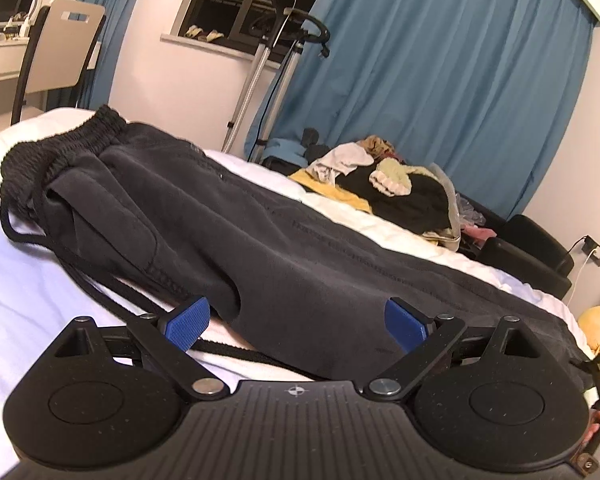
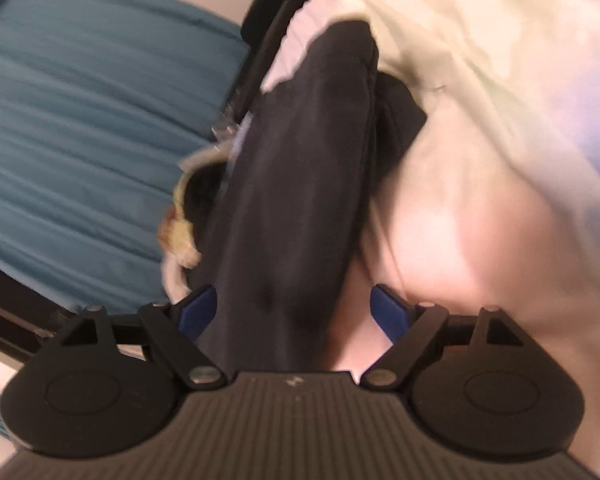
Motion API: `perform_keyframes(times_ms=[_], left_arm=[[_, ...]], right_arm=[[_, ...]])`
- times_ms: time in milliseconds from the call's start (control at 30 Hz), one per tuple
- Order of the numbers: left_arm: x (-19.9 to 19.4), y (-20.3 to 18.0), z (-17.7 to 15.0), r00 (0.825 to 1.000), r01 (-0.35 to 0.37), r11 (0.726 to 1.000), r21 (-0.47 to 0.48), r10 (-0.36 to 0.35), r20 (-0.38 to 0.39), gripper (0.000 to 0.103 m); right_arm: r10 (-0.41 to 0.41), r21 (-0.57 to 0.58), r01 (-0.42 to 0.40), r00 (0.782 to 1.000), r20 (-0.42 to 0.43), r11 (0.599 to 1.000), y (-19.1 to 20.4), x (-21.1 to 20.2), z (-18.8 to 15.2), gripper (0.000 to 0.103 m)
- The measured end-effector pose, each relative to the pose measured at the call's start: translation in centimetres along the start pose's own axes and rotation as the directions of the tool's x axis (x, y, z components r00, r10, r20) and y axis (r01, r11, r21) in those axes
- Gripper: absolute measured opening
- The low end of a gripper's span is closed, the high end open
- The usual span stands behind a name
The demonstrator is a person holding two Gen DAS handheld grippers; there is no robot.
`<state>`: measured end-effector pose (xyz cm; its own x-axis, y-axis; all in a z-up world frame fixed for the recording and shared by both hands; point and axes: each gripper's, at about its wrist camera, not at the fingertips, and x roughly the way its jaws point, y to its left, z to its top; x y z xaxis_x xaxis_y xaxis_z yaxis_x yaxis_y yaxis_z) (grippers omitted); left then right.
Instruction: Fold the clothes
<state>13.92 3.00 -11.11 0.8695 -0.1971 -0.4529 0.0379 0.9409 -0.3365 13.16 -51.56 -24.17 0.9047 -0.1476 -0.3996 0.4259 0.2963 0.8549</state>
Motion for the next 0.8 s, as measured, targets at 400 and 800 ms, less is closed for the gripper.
perform_keyframes(times_ms=[400, 800], left_arm=[[5.3, -3.3, 1.7, 0.998, 0.029, 0.957, 0.29, -0.046, 0.053, 0.096], [14.8, -1.6, 0.2, 0.981, -0.053, 0.927, 0.371, 0.117, -0.152, 0.099]], right_arm=[[0.168, -0.236, -0.144, 0.982, 0.084, 0.961, 2.9, 6.5, 0.9, 0.094], [0.139, -0.057, -0.131, 0.975, 0.171, 0.99, -0.5, 8.1, 2.9, 0.045]])
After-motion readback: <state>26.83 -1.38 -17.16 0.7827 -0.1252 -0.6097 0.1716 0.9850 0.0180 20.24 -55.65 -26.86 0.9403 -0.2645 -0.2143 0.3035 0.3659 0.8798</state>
